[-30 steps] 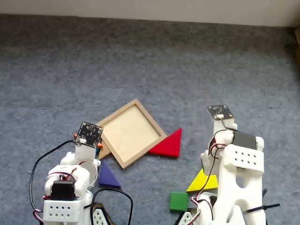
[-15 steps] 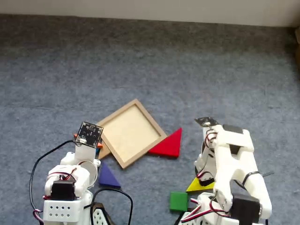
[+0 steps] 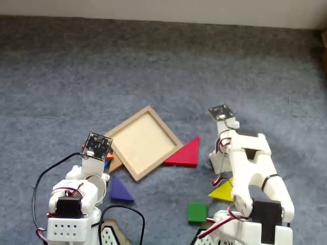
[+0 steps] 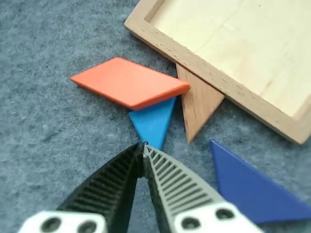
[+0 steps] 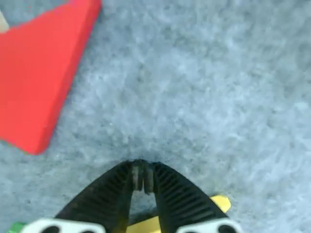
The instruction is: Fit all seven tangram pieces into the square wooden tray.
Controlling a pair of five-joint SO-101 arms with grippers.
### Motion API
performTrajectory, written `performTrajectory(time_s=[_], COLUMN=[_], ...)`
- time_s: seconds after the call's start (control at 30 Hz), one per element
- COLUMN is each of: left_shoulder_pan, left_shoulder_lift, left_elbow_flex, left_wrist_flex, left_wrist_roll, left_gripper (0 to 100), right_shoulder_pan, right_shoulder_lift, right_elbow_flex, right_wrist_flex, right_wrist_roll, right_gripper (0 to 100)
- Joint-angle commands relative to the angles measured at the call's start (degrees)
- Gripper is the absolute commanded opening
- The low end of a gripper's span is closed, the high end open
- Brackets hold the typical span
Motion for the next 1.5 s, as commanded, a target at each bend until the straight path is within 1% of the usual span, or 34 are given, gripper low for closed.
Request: performTrajectory(time_s=[0.0,0.2,0.4,0.53,0.6,0.73,0.9,1.0,1.1,1.2,1.27,1.47], left_shoulder_pan=[-0.48,-0.48,-0.48,-0.48,-0.48,-0.48,-0.48,-0.48,-0.48,-0.48,-0.48,-0.48], left_shoulder_lift=[-1.8,-1.8,-1.8,-1.8,-1.8,-1.8,-1.8,-1.8,-1.8,-1.8,-1.8,-1.8], left_elbow_flex=[1.19,1.19,1.19,1.19,1.19,1.19,1.19,1.19,1.19,1.19,1.19,1.19], left_wrist_flex=[0.26,0.26,0.26,0.26,0.26,0.26,0.26,0.26,0.26,0.26,0.26,0.26], left_wrist_roll=[-0.44,-0.44,-0.44,-0.44,-0.44,-0.44,-0.44,-0.44,-0.44,-0.44,-0.44,-0.44], left_gripper=[1,1,1,1,1,1,1,1,1,1,1,1], right_shoulder_pan=[0.13,0.66,6.2,10.68,13.76,20.0,25.54,27.47,28.18,27.38,25.19,17.71], right_shoulder_lift=[-4.62,-13.23,-18.51,-17.45,-15.87,-11.38,-5.32,-2.59,-0.04,2.51,3.47,3.82], right_elbow_flex=[-7.87,-10.07,-10.07,-9.8,-9.71,-9.71,-9.63,-9.54,-9.36,-6.64,-4.35,1.45], right_wrist_flex=[4.26,19.21,25.8,32.48,34.24,34.59,34.59,34.59,34.59,34.24,33.63,23.25], right_wrist_roll=[-3.34,-3.52,-2.37,7.56,12.22,20.22,31.47,37.01,40.62,43.34,45.71,46.07], right_gripper=[0.5,0.5,0.9,0.9,0.9,0.9,0.7,0.6,0.6,0.6,0.6,0.6])
